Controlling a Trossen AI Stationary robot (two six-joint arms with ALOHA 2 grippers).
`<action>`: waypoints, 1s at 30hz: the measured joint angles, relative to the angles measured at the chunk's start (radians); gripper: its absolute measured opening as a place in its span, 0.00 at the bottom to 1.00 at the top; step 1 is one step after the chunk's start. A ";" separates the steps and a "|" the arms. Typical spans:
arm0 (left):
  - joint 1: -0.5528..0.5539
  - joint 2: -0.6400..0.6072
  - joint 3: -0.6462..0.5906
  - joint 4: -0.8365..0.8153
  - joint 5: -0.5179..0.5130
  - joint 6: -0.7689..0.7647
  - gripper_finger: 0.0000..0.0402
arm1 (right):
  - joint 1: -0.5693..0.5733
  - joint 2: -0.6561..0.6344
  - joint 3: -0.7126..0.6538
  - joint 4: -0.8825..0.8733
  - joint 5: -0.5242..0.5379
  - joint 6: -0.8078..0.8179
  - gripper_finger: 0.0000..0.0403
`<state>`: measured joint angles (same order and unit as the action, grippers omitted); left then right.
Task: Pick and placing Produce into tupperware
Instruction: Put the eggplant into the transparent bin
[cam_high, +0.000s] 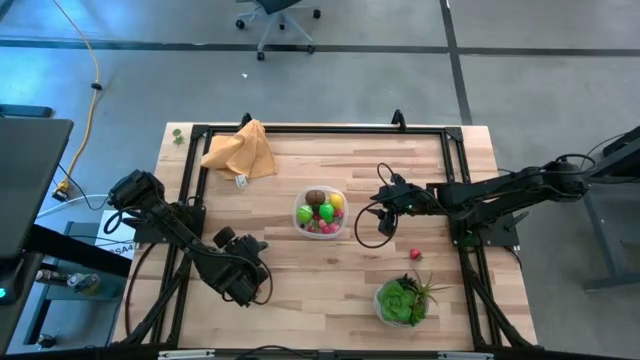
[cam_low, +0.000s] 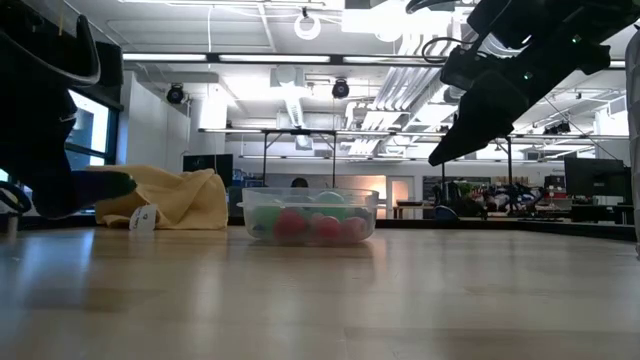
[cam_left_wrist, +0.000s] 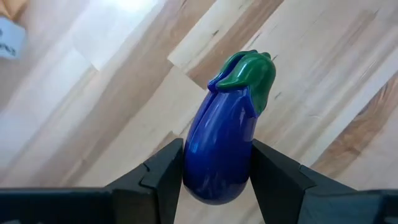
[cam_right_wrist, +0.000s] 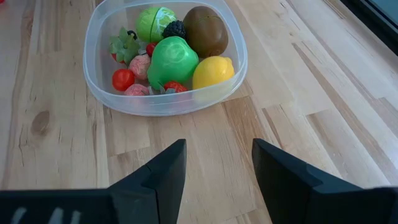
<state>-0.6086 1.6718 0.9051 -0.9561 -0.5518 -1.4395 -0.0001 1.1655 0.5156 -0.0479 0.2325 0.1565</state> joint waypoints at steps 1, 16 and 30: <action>0.000 0.000 0.000 0.001 -0.009 0.017 0.41 | 0.000 0.000 0.000 0.000 0.000 0.000 0.44; 0.064 -0.038 0.001 0.027 -0.060 0.085 0.41 | 0.000 0.000 0.000 0.000 0.000 0.000 0.44; 0.463 -0.231 0.001 0.318 0.013 0.823 0.41 | 0.000 0.000 0.000 0.002 0.000 0.000 0.44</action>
<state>-0.1461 1.4407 0.9062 -0.6381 -0.5388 -0.6161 -0.0002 1.1656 0.5156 -0.0456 0.2321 0.1562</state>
